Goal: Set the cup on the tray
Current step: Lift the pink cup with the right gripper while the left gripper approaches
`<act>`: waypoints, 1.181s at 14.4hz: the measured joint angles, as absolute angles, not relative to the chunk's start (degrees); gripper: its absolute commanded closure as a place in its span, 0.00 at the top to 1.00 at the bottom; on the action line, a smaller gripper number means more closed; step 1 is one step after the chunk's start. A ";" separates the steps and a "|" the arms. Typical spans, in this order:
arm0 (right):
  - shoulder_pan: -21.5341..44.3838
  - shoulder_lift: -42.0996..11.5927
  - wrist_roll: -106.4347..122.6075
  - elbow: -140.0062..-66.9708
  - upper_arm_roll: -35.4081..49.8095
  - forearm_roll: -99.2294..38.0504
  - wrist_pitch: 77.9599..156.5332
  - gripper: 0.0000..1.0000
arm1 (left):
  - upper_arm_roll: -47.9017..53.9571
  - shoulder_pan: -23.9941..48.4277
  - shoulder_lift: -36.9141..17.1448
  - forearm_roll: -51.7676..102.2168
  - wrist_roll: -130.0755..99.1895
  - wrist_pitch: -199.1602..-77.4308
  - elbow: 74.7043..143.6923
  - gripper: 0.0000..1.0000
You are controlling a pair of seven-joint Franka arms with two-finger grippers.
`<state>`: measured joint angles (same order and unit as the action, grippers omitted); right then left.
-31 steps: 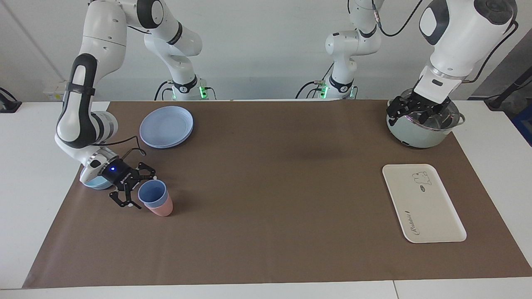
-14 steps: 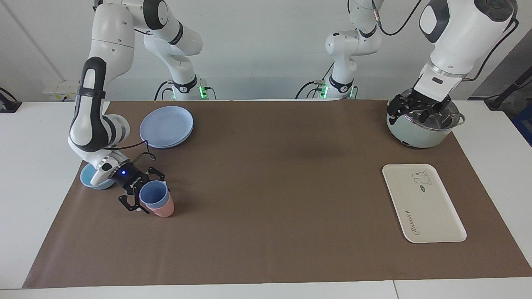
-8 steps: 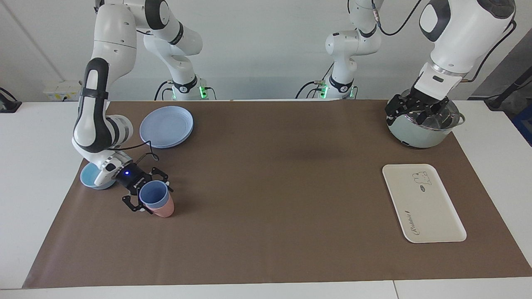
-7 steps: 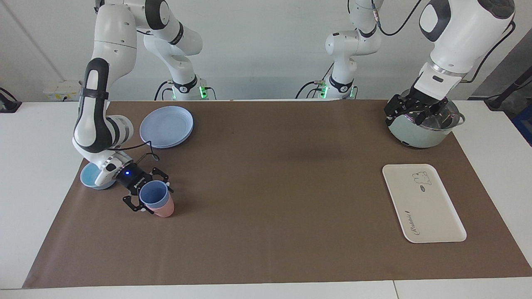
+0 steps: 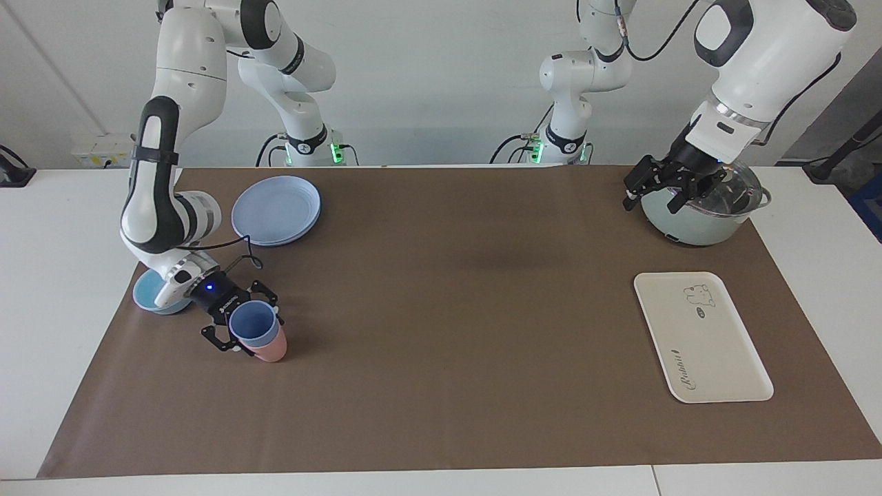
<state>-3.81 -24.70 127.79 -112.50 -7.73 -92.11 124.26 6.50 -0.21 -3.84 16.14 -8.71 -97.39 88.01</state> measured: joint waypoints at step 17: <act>11.63 -7.78 49.01 -108.53 -7.54 -32.79 139.22 0.00 | 7.44 17.58 -15.32 20.64 -44.35 -113.24 80.81 0.67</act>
<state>11.63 -7.78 49.01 -108.53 -7.54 -32.79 139.22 7.44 17.58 -15.32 20.64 -44.35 -113.24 80.81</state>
